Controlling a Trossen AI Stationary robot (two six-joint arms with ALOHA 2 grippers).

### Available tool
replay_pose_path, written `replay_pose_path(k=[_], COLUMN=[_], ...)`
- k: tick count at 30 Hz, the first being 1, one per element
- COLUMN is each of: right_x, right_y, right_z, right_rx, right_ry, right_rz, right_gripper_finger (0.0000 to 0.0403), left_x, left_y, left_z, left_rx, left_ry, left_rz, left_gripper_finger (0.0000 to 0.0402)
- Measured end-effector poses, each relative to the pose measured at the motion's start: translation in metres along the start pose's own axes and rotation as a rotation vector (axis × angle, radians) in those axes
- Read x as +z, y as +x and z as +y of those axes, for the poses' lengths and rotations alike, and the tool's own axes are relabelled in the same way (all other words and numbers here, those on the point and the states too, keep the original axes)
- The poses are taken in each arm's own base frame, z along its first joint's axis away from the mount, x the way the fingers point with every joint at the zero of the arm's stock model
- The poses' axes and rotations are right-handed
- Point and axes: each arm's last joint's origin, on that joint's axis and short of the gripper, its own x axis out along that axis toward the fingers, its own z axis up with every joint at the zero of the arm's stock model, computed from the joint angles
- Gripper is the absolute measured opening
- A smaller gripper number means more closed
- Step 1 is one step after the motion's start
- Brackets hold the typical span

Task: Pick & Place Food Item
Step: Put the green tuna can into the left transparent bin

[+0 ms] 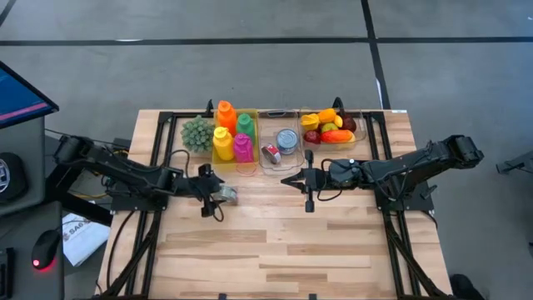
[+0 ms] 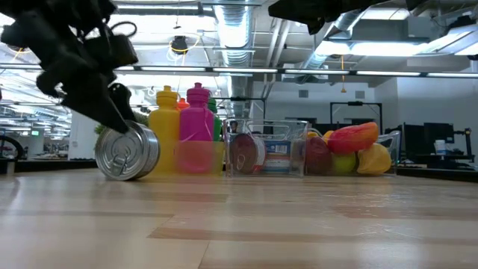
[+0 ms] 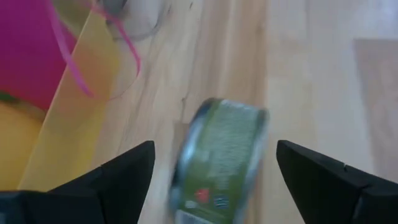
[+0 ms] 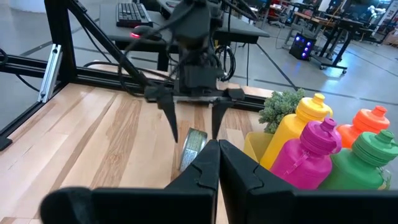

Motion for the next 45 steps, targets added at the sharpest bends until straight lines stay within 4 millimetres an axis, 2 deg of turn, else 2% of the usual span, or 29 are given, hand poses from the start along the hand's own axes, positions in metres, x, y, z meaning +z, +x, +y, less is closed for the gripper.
replay_pose_path(k=[12, 18, 22, 28, 34, 37, 45], right_x=[-0.001, -0.001, -0.001, -0.001, -0.001, -0.001, 0.0], right_y=[0.0, 0.0, 0.0, 0.0, 0.0, 0.0, -0.005], right_z=[0.0, 0.0, 0.0, 0.0, 0.0, 0.0, 0.011], right_rx=[0.001, 0.001, 0.001, 0.001, 0.001, 0.002, 0.044], right_ry=[-0.002, -0.002, -0.002, -0.002, 0.026, 0.041, 0.022], right_rz=[0.007, 0.007, 0.008, 0.008, 0.008, 0.008, 0.022], right_gripper_finger=[0.0004, 0.0004, 0.0004, 0.0004, 0.0004, 0.0004, 0.0004], left_x=[-0.011, -0.008, -0.01, -0.01, -0.009, -0.002, 0.04], left_y=[0.026, 0.036, 0.039, 0.04, 0.04, 0.04, 0.033], left_z=[0.001, -0.002, -0.003, -0.003, -0.003, -0.005, -0.006], left_rx=[-0.042, -0.047, -0.045, -0.057, -0.058, -0.074, -0.159], left_ry=[-0.016, -0.026, -0.022, -0.03, -0.108, -0.169, -0.263], left_rz=[0.145, 0.113, 0.125, 0.131, 0.125, 0.053, -0.37], left_gripper_finger=[0.0307, 0.0288, 0.0255, 0.0184, 0.0127, 0.0126, 0.0142])
